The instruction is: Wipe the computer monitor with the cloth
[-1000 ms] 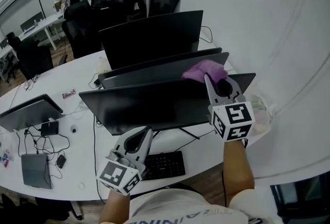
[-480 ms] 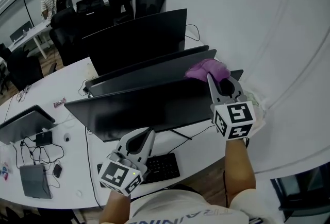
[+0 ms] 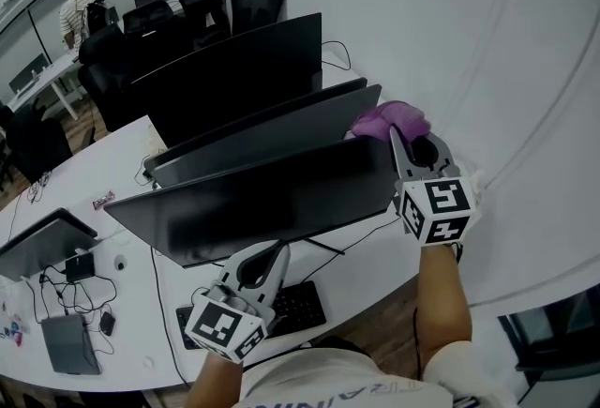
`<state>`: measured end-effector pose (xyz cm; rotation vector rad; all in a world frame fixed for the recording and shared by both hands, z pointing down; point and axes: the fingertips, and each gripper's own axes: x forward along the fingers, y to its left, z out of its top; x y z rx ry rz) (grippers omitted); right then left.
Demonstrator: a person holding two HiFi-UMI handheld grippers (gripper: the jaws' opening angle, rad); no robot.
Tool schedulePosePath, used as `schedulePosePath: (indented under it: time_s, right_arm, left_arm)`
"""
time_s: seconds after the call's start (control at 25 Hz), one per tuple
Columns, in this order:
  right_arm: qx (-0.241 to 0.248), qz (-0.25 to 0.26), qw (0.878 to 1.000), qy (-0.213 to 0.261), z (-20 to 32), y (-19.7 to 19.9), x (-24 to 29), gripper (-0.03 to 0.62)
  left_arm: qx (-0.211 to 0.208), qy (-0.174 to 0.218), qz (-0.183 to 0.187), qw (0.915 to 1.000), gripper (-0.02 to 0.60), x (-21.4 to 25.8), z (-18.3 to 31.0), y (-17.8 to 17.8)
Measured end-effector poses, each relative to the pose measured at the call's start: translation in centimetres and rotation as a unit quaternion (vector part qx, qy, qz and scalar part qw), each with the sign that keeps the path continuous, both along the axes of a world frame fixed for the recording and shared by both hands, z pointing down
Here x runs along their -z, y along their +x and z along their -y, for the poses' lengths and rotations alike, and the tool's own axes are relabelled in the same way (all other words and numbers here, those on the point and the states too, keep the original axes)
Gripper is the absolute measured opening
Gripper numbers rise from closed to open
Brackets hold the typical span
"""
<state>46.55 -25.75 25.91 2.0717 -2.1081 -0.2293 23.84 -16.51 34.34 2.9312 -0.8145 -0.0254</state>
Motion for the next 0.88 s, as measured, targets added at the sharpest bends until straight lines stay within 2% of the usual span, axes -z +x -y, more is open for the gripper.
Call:
schedulePosePath:
  time_s: [0.52,0.88]
  right_arm:
    - [-0.05,0.004,0.999,0.006,-0.5,5.3,-0.1,0.055]
    - [-0.079,-0.002,0.997,0.006,-0.9,7.5,-0.1,0.055]
  left_arm:
    - [-0.048,-0.004,0.002,0.9989,0.005,-0.5,0.0,3.3]
    - [-0.086,-0.005,-0.006,0.9963,0.005,-0.6,-0.4,5.9]
